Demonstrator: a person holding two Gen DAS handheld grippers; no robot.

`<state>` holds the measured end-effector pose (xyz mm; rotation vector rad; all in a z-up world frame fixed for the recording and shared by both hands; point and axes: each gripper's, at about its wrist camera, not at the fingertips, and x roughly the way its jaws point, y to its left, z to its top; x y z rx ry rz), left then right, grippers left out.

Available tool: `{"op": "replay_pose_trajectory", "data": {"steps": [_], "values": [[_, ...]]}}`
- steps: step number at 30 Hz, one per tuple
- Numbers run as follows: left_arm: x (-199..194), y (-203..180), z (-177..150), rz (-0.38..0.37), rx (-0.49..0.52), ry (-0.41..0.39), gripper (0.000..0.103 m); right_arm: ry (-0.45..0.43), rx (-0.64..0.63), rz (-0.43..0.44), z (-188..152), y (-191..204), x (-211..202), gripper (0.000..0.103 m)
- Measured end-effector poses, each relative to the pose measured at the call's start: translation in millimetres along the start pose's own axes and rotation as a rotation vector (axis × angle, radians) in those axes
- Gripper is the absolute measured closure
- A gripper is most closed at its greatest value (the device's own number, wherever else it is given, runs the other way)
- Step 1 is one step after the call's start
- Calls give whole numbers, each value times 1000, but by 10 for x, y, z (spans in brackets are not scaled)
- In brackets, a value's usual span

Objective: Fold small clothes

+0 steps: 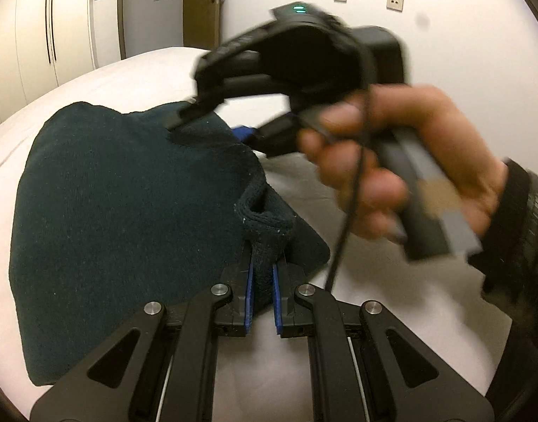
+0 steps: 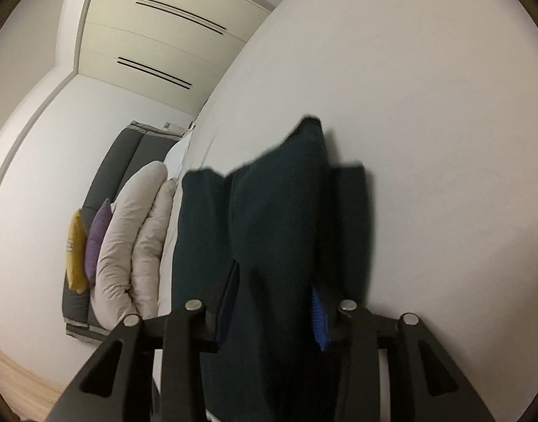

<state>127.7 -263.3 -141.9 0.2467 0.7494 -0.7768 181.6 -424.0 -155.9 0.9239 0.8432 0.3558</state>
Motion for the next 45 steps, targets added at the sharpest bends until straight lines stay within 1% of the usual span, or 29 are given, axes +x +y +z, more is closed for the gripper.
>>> {"op": "replay_pose_trajectory", "data": {"steps": [1,3,5,7,12,13,15,16,17,18,20,22,24,25,26,28,29,31,32,34,36,38,39,40,41,43,44,45], "values": [[-40,57,-25,-3,-5,-1,96,4,9,10,60,9,55,60],[-52,137,-14,-12,-14,-5,96,-15,42,15,201,-5,150,60],[-47,221,-7,-18,-19,-6,96,-49,74,31,333,-29,205,60],[-33,281,-20,-21,-22,-6,96,-85,74,22,428,-4,214,60],[93,359,-20,-30,-31,-1,96,-221,-55,-5,555,228,35,60],[60,296,-147,-28,-37,1,96,-240,-66,-26,567,228,-8,60],[98,292,-121,-29,-42,11,96,-225,-49,-108,589,160,-18,52],[122,317,-102,-28,-43,19,96,-210,-34,-153,579,121,-17,52],[169,321,-81,-26,-43,25,95,-201,-33,-177,539,90,-41,52],[176,267,-50,-22,-41,31,95,-198,-30,-180,479,68,-84,52],[204,301,-24,-16,-42,42,95,-190,-7,-181,353,43,-183,52],[189,327,-14,-13,-46,43,93,-190,10,-161,212,40,-312,52],[157,345,-23,-31,-57,54,86,-195,15,-134,26,89,-480,52],[115,327,-36,-57,-65,56,74,-191,19,-125,-10,104,-523,52],[82,308,-42,-74,-64,61,51,-188,21,-107,-98,126,-600,52],[-18,205,-85,-128,-48,56,24,-182,24,-84,-225,139,-737,52],[-109,173,-137,-157,-36,45,22,-169,21,-76,-322,177,-786,52],[-270,101,-186,-192,-11,47,22,-140,14,-68,-438,195,-831,52],[-365,145,-252,-199,-16,34,22,-122,12,-73,-511,222,-845,52],[-456,292,-281,-178,-56,23,22,-87,10,-76,-615,235,-852,52],[-535,563,-258,-165,-118,1,22,-60,13,-92,-734,267,-805,52],[-568,880,-189,-113,-180,-20,22,-49,5,-96,-815,287,-765,52],[-577,1035,-128,-89,-206,-30,22,-38,-2,-117,-848,301,-730,52],[-622,1097,-39,-74,-217,-40,23,-33,-9,-130,-901,276,-747,52],[-650,1224,51,-45,-227,-69,23,-25,-13,-147,-914,284,-692,52],[-667,1339,199,-4,-229,-98,23,5,-12,-174,-930,277,-577,52],[-611,1409,282,23,-225,-91,23,18,-20,-199,-949,274,-524,52],[-580,1387,411,36,-223,-82,24,28,-29,-219,-974,279,-486,54]]}}
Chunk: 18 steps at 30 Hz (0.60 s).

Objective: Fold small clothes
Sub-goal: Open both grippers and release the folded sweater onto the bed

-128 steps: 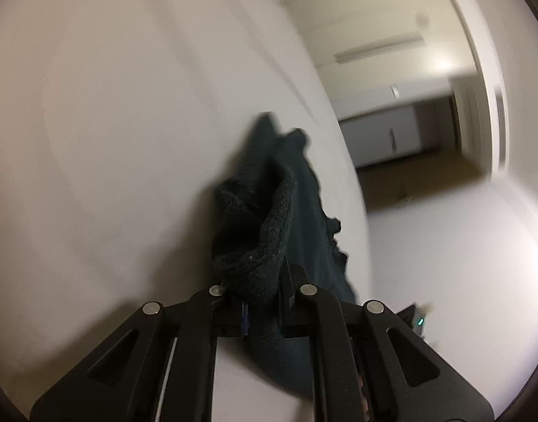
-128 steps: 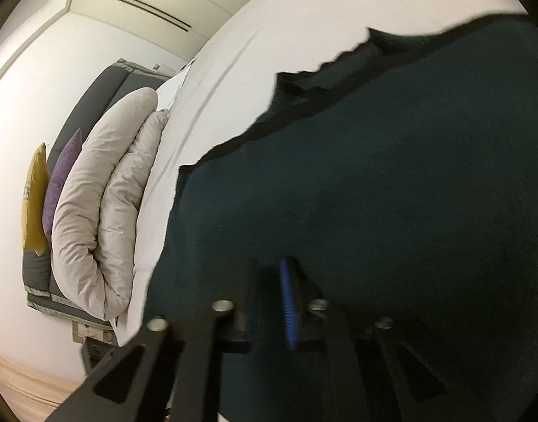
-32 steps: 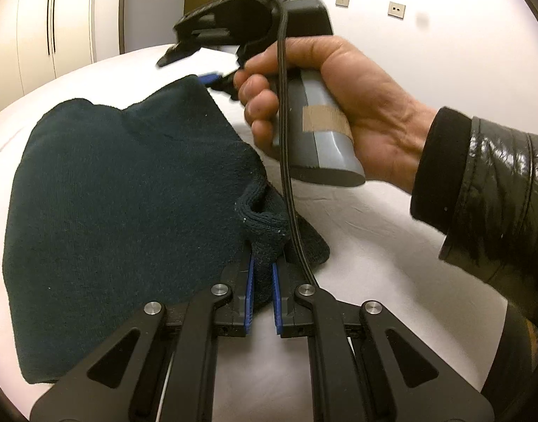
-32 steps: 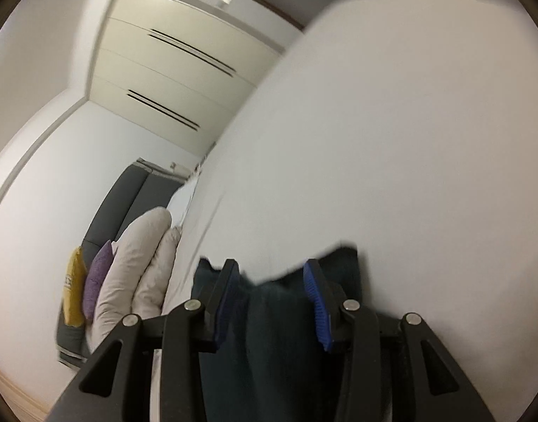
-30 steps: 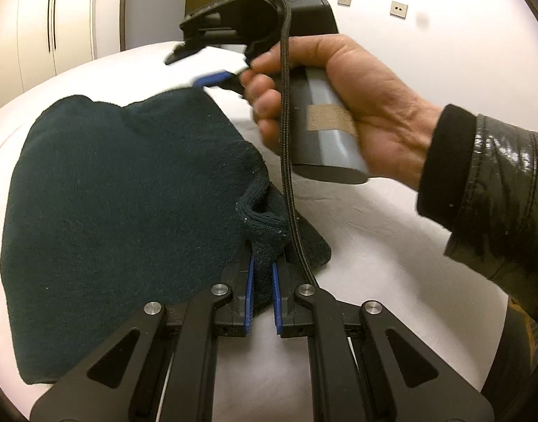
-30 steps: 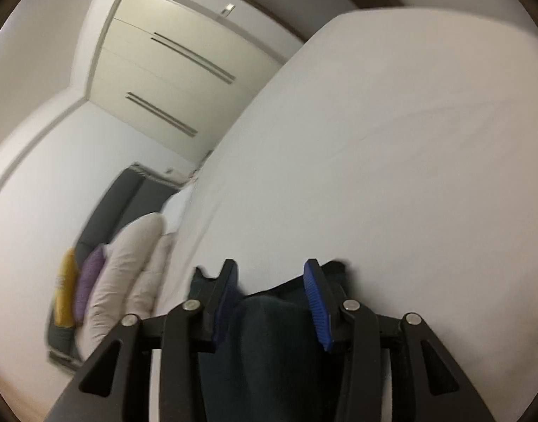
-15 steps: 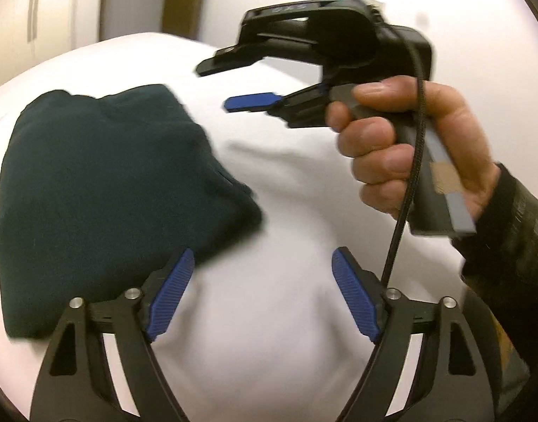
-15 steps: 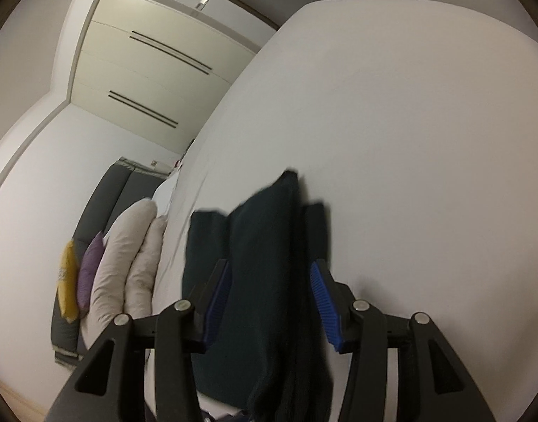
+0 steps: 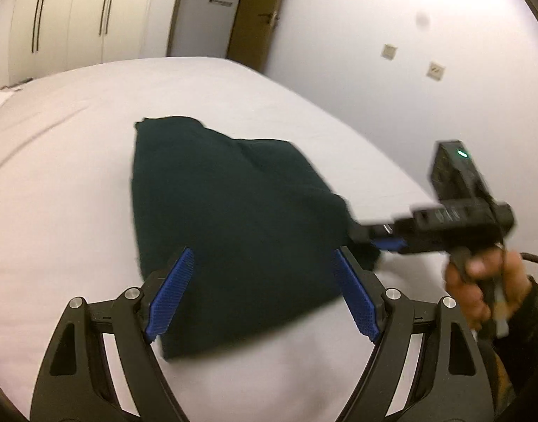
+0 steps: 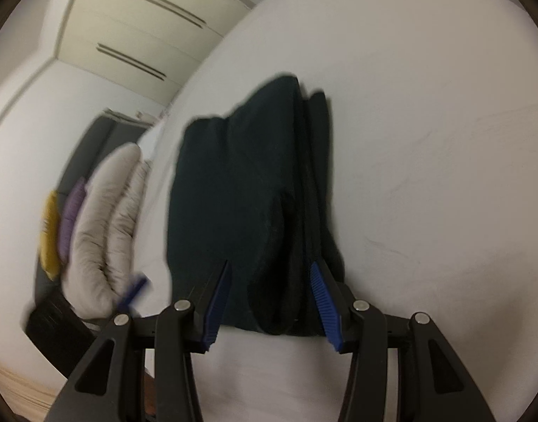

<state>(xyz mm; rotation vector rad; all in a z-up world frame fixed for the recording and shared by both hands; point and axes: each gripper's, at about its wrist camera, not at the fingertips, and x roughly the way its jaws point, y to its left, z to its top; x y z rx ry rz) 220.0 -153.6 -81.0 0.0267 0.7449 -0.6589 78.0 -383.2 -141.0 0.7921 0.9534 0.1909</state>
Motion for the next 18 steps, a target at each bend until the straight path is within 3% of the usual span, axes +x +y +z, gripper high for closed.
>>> {"op": "replay_pose_trajectory", "data": {"steps": [1,3,5,13,18], "values": [[76,48,37,21,-3,9,24,7,-11,-18,-34,7,17,57],[244,106,83,52,-2,55,28,18,-53,-72,-56,47,72,78],[484,208,120,74,-11,110,37,13,-60,-81,-64,28,62,87],[526,197,118,84,-10,118,41,-46,51,28,-156,-208,-90,91],[659,221,48,103,7,144,41,-46,79,51,-161,-341,-54,92]]}}
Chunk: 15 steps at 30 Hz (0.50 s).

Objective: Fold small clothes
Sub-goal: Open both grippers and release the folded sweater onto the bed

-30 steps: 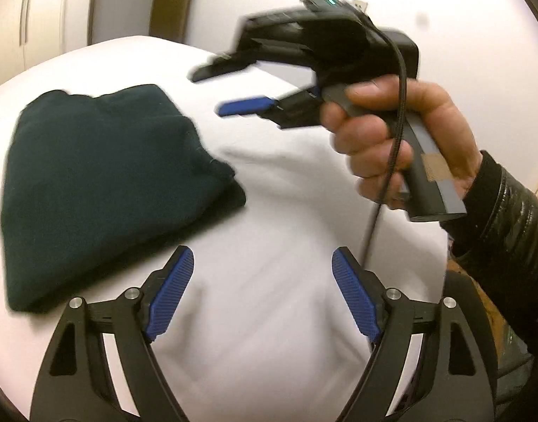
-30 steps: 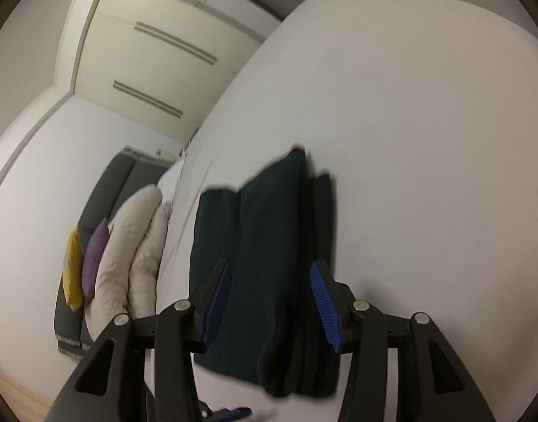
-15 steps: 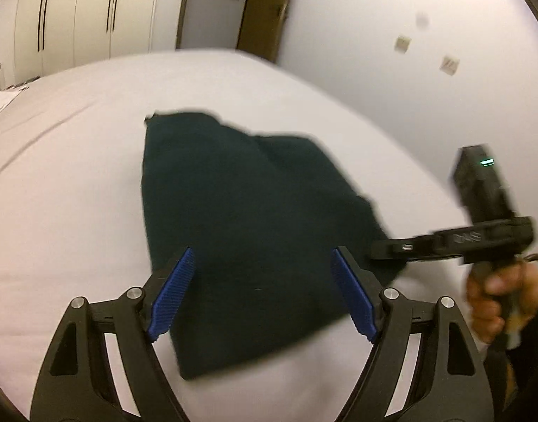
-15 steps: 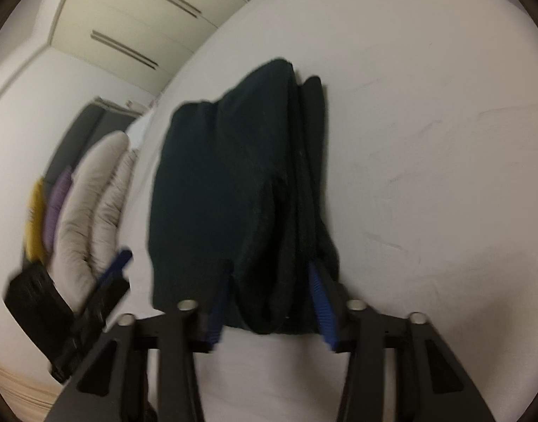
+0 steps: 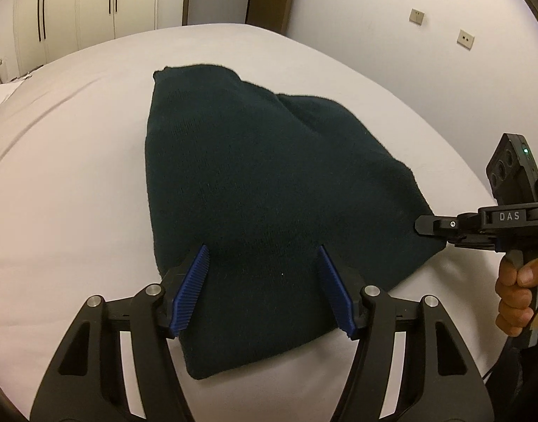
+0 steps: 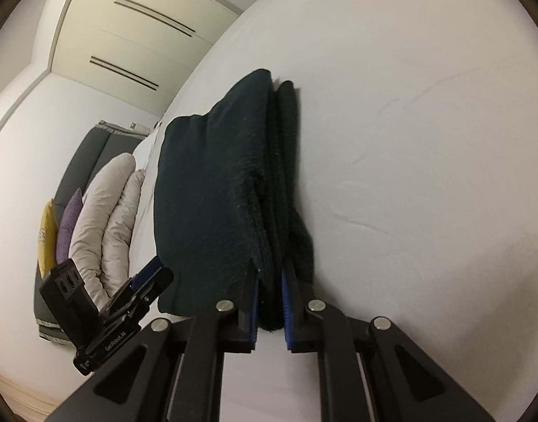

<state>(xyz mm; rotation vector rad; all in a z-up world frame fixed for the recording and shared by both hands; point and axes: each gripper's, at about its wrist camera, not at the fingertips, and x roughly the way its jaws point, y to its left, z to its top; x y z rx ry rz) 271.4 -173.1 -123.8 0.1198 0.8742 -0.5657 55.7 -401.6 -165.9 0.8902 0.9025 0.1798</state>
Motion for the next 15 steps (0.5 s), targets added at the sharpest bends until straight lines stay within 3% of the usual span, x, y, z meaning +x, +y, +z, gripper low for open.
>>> {"op": "replay_pose_trajectory", "data": {"steps": [3,7,10,13,15], "values": [[157,-34,-107,7,7,54,41,15,-3,4,-4,-99,103,92],[196,32,-195,-21,-13,50,41,-10,-19,0,-59,-78,24,92],[247,94,-137,-43,-27,62,41,-12,23,46,-41,-186,38,92],[195,117,-93,-50,-16,62,41,-5,-9,5,-19,-82,-49,84],[83,139,-59,-57,-31,44,43,-23,-33,-81,-21,33,-184,65]]}}
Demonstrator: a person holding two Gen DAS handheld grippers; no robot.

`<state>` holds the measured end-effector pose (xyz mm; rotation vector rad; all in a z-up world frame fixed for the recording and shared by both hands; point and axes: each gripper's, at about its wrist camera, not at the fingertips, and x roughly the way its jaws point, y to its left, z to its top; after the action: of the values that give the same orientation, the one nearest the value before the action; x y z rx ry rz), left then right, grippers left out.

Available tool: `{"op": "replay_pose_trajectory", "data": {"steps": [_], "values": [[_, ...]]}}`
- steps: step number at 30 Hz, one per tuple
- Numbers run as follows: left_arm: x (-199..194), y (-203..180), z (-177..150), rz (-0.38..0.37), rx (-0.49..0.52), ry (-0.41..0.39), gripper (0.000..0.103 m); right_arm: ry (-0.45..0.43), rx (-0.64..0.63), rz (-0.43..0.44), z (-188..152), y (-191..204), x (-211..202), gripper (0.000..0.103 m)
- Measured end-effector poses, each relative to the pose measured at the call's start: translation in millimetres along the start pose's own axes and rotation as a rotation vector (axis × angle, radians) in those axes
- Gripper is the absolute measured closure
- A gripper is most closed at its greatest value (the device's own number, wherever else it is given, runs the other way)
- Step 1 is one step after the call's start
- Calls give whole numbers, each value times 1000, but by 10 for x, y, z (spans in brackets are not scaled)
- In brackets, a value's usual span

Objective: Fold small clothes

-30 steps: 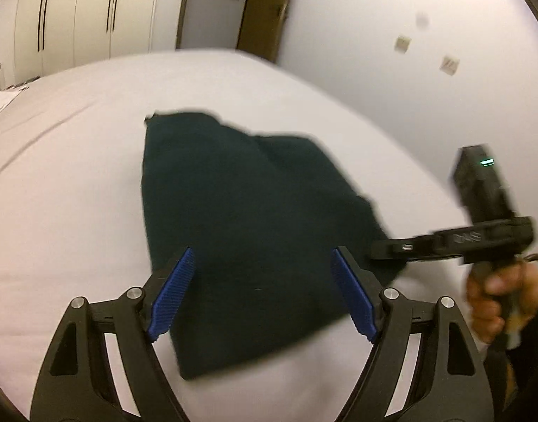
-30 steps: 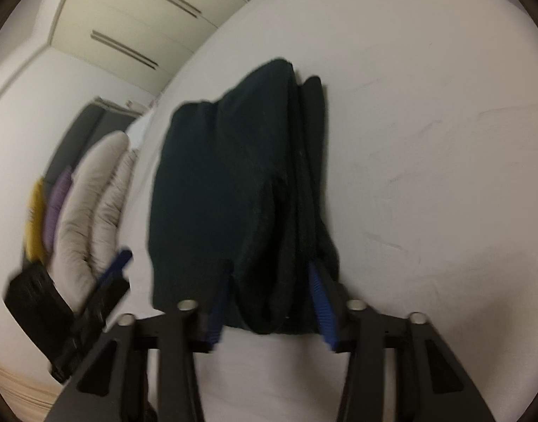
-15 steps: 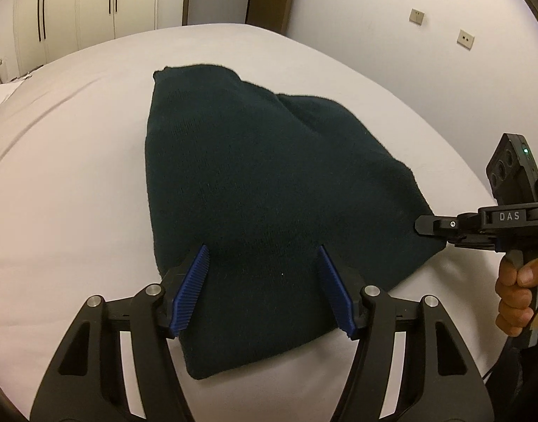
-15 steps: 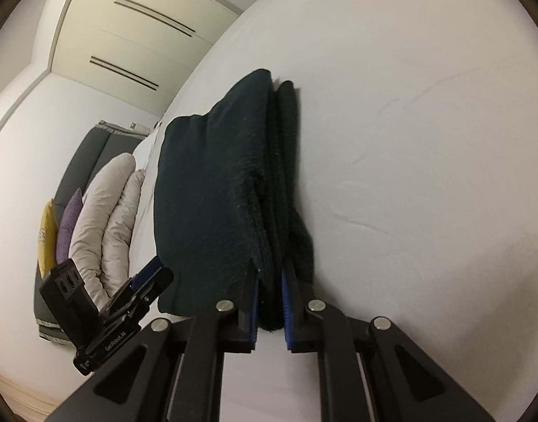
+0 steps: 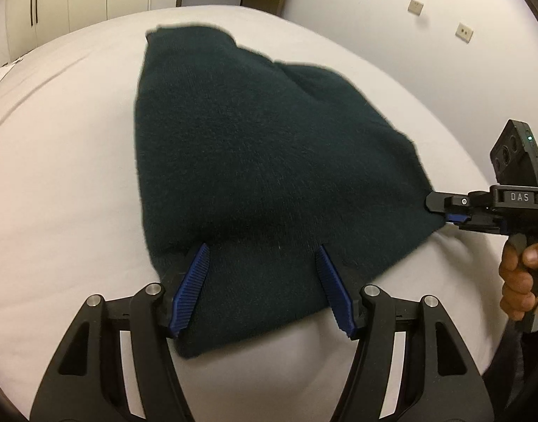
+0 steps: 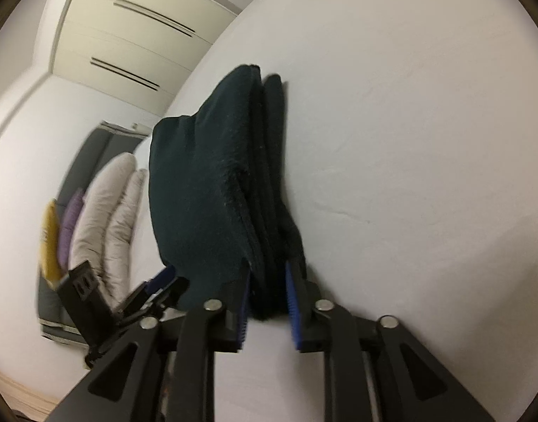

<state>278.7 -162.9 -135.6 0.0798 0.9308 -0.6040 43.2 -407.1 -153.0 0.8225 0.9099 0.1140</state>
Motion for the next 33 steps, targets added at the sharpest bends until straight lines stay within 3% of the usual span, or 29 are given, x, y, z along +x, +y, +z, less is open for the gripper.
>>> {"op": "replay_pose_trajectory", "data": {"steps": [2,5,9,11,16,17,19,25,27,30,33], "values": [[-158,-19,54,9,-13,-38,43,-60,-18,-58,76,116,-211,65],[-333,-14,248,49,-1,-101,43,-109,-50,42,263,363,-343,65],[-117,-46,589,128,12,-66,43,-86,-193,121,545,822,-77,65],[218,27,748,147,-6,14,43,-42,-193,127,698,887,236,65],[269,44,641,190,15,42,43,30,-197,52,758,751,718,66],[269,46,637,194,21,44,42,22,-189,83,740,679,727,68],[247,81,591,190,19,43,41,-13,-161,136,699,559,637,68],[256,118,560,180,4,41,40,-88,-76,151,590,178,247,71],[225,149,541,181,0,40,40,-127,-35,30,524,69,96,45],[251,180,539,179,-3,36,38,-159,39,83,462,-101,-82,44],[273,228,555,176,-28,37,32,-171,33,83,472,-73,-156,42]]}}
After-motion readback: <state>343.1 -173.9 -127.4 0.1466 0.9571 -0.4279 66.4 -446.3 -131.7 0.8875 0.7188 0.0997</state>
